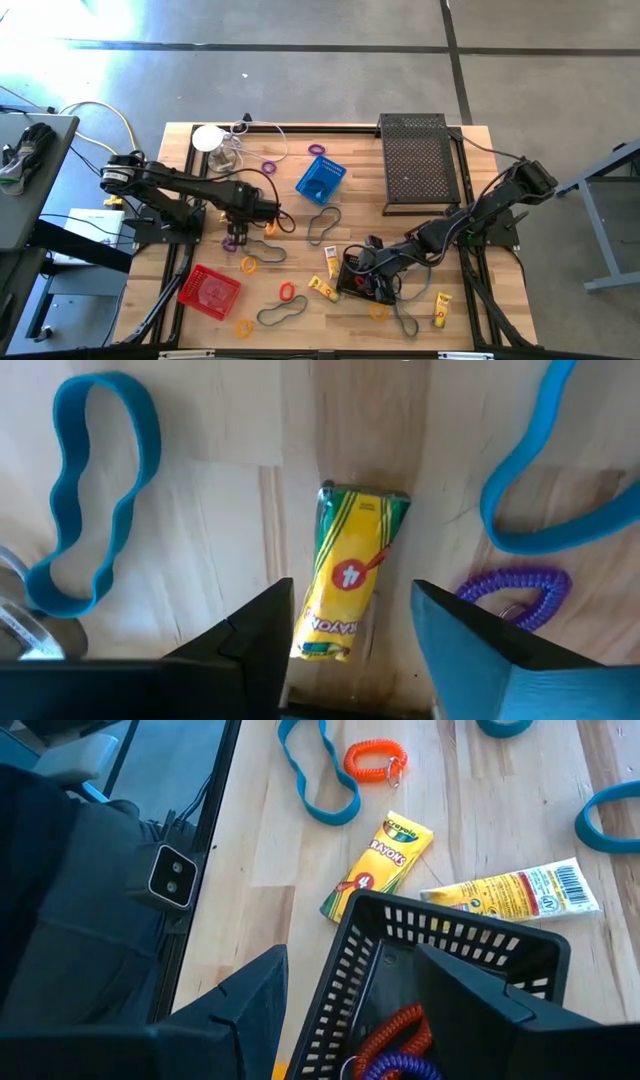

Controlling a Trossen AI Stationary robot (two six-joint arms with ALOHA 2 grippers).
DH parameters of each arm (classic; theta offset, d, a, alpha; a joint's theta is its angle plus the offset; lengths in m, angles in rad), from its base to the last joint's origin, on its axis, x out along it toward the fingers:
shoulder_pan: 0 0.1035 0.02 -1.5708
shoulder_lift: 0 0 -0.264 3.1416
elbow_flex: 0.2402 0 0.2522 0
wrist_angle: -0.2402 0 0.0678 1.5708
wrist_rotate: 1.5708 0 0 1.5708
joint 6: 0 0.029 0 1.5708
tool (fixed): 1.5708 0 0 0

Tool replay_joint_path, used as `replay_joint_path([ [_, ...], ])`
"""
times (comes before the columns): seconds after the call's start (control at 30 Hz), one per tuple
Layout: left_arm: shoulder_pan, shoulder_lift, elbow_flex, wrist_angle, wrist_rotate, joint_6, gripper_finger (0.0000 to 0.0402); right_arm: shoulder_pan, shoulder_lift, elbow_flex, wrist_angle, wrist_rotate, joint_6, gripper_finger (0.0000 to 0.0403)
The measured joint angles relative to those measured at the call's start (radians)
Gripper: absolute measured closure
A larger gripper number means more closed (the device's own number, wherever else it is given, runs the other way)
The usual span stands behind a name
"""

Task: Pick & Place Office Desk Supplies
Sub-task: Put the crayon box into the red bin

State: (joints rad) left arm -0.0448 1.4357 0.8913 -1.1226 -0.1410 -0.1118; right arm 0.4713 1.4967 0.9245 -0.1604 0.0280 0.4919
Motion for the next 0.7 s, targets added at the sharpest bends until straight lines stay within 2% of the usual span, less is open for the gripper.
replay_joint_path([
  [0.13,0.000,0.000,-0.013,0.006,-0.027,-0.042,0.0161,0.000,0.000,0.000,0.000,0.000,0.000,0.0197],
  [0.3,0.003,0.001,-0.049,0.011,-0.045,-0.023,0.0117,0.000,0.000,0.000,-0.007,0.000,0.000,0.0197],
  [0.7,-0.001,0.001,-0.064,0.036,-0.039,0.005,0.0109,0.000,0.000,0.000,-0.007,0.000,-0.001,0.0197],
])
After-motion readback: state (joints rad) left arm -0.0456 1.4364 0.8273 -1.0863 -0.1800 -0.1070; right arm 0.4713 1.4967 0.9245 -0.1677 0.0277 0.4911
